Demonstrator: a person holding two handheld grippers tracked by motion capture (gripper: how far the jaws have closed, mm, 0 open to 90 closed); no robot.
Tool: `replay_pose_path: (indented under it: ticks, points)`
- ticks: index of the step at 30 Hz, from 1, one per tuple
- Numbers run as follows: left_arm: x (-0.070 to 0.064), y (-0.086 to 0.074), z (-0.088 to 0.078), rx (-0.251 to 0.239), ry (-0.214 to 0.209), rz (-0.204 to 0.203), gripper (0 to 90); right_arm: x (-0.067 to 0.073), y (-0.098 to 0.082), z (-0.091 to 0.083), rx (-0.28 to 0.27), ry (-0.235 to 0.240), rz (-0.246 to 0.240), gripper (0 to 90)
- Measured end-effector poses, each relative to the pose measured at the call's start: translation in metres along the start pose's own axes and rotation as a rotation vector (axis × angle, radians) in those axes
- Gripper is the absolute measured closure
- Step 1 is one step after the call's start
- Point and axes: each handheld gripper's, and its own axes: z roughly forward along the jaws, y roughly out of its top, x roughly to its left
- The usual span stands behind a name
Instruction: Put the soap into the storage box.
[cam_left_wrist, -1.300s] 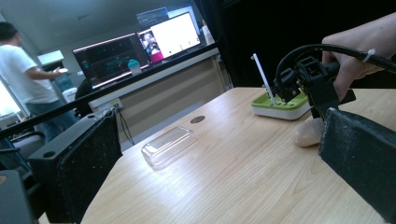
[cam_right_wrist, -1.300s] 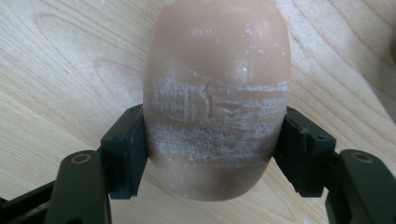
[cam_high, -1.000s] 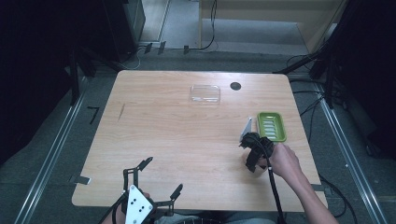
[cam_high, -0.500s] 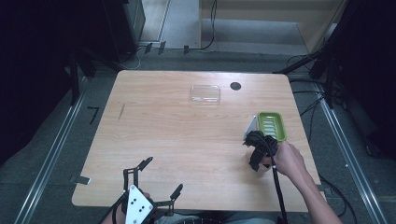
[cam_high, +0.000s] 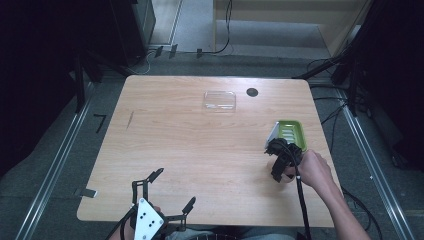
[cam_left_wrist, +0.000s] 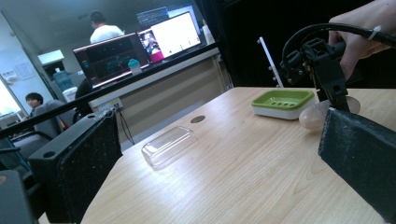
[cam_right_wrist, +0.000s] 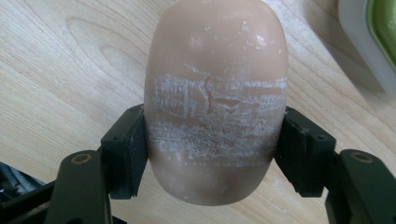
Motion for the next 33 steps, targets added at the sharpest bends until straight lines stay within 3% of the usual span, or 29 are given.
replay_pose_path:
  ticks: [33]
  points:
    - [0.0, 0.0, 0.0, 0.003, -0.003, 0.005, 0.0, -0.017, -0.013, -0.015, -0.01, -0.005, 0.029, 33.9]
